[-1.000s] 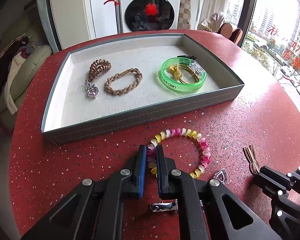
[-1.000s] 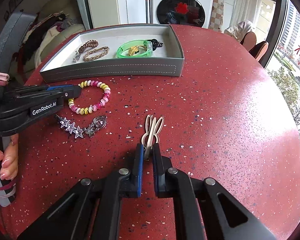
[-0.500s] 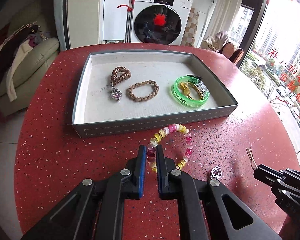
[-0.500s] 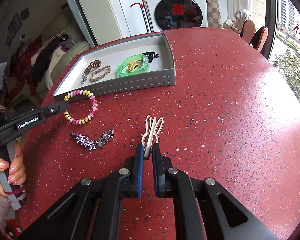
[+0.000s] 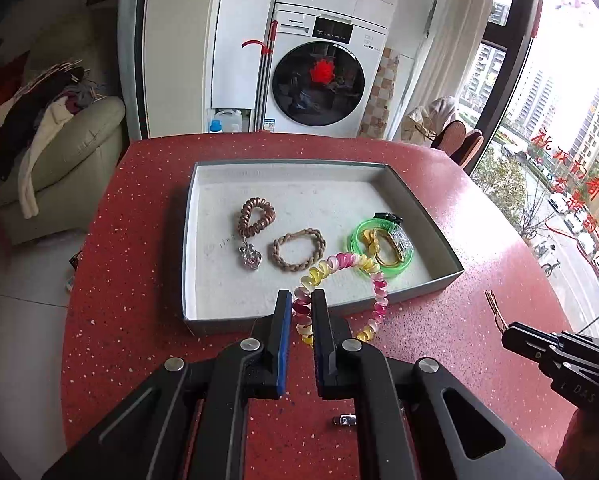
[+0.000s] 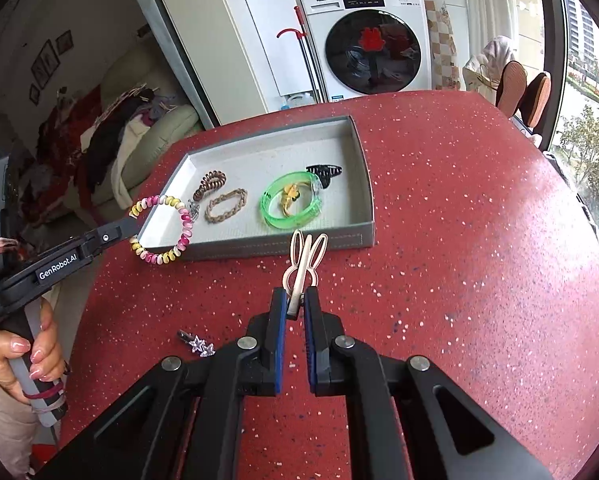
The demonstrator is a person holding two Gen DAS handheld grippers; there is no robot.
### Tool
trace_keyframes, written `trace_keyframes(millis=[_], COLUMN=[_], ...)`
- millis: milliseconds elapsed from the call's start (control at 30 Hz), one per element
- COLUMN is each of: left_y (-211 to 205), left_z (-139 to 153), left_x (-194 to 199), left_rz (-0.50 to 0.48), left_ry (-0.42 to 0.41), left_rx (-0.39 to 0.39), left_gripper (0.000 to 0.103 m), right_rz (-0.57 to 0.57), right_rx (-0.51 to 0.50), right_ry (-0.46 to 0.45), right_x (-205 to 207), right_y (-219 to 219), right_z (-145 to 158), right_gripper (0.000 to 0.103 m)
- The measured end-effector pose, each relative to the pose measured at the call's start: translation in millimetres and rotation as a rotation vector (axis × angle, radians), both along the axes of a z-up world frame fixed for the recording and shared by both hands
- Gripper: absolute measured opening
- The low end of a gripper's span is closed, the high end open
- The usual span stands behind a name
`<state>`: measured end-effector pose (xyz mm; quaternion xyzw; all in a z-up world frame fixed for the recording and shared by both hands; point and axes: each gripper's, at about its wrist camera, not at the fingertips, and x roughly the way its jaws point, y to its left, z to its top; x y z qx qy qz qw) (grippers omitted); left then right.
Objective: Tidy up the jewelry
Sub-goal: 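Carry the bead bracelet and beige clip into the tray and open both tools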
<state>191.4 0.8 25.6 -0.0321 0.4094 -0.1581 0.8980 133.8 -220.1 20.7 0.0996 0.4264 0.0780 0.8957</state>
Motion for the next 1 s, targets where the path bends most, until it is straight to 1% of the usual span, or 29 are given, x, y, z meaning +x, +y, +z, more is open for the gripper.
trace_keyframes(millis=[100, 300, 467, 533, 633, 767, 1000], left_y=[0.3, -0.4, -6.0, -8.4, -13.0, -20.0, -30.0], left_z=[6.9, 16.1, 19.7, 18.3, 13.6, -0.2, -31.4], left_x=[10.6, 40.1, 64.9, 77.2, 94.4, 111.3, 123.4], left_rz=[0.007, 0.027, 0.046, 0.060, 0.082, 0.098, 0.084], left_ry=[-0.012, -0.002, -0.002, 0.006, 0.013, 0.025, 0.060], left_rx=[0.010, -0.009, -0.004, -0.004, 0.003, 0.039, 0.096], left_gripper=[0.029, 0.029, 0.029, 0.029, 0.029, 0.029, 0.029], right_rz=[0.010, 0.025, 0.033, 0.030, 0.025, 0.031, 0.031], right_rx=[-0.001, 0.007, -0.011, -0.003, 0.023, 0.017, 0.003], right_ry=[-0.010, -0.013, -0.016, -0.013, 0.005, 0.024, 0.059], right_x=[18.4, 58.8, 93.3, 108.2, 129.9, 152.4, 172.3], right_y=[0.4, 1.8, 5.5, 5.9, 6.4, 11.5, 16.2], right_z=[8.8, 18.7, 19.2, 16.4, 8.2, -5.7, -30.9], right_gripper=[0.009, 0.009, 0.009, 0.009, 0.009, 0.009, 0.009])
